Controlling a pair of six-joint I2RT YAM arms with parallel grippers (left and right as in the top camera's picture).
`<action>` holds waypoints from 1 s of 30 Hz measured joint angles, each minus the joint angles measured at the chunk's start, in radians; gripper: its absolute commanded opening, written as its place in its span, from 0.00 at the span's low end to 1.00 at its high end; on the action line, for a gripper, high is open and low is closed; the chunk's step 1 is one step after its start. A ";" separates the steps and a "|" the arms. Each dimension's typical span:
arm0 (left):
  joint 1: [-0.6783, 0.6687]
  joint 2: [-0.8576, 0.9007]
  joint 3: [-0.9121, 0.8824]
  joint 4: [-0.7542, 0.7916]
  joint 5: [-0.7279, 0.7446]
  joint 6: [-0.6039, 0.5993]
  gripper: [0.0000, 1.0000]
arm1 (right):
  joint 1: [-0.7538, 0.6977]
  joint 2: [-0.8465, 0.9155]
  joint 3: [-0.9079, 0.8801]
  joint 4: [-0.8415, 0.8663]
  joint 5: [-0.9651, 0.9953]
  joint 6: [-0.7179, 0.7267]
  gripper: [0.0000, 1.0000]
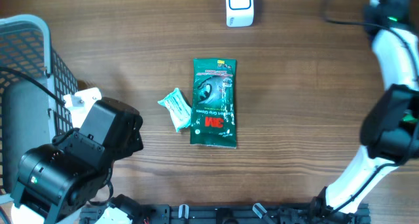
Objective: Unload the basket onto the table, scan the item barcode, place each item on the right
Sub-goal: 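Carry the red stick with the right gripper off to the right, then reach the right gripper to the green glove pack and grasp it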
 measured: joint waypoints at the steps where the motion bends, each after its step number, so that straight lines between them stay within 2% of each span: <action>1: 0.000 0.000 0.000 0.000 0.000 0.000 1.00 | -0.050 0.012 -0.003 -0.021 -0.025 0.051 0.04; 6: 0.000 0.000 0.000 0.000 0.000 0.000 1.00 | -0.205 0.072 -0.010 -0.057 -0.103 0.206 0.06; 8: 0.000 0.000 0.000 0.000 0.000 0.000 1.00 | -0.245 0.088 -0.014 -0.058 -0.135 0.259 0.18; 10: 0.000 0.000 0.000 0.000 0.000 0.000 1.00 | -0.260 0.091 -0.016 -0.060 -0.159 0.293 0.37; 11: 0.000 0.000 0.000 0.000 0.000 0.000 1.00 | -0.263 0.092 -0.016 -0.060 -0.171 0.305 0.43; 13: 0.000 0.000 0.000 0.000 0.000 0.000 1.00 | -0.264 0.092 -0.016 -0.060 -0.189 0.331 0.48; 16: 0.000 0.000 0.000 0.000 0.000 0.000 1.00 | -0.261 0.092 -0.016 -0.086 -0.213 0.383 0.50; 18: 0.000 0.000 0.000 0.000 0.000 0.000 1.00 | -0.261 0.090 -0.016 -0.103 -0.267 0.410 0.70; 19: 0.000 0.000 0.000 0.000 0.000 0.000 1.00 | -0.261 0.083 -0.017 -0.109 -0.317 0.429 0.84; 20: 0.000 0.000 0.000 0.000 0.000 0.000 1.00 | -0.259 0.069 -0.018 -0.111 -0.364 0.438 0.91; 22: 0.000 0.000 0.000 0.000 0.000 0.000 1.00 | -0.247 0.019 -0.021 -0.128 -0.486 0.484 0.99; 23: 0.000 0.000 0.000 0.000 0.000 0.000 1.00 | -0.227 -0.037 -0.021 -0.149 -0.591 0.533 1.00; 26: 0.000 0.000 0.000 0.000 0.000 0.000 1.00 | -0.159 -0.141 -0.020 -0.207 -0.748 0.598 1.00; 30: 0.000 0.000 0.000 0.000 0.000 0.000 1.00 | 0.056 -0.195 -0.014 -0.354 -0.866 0.674 1.00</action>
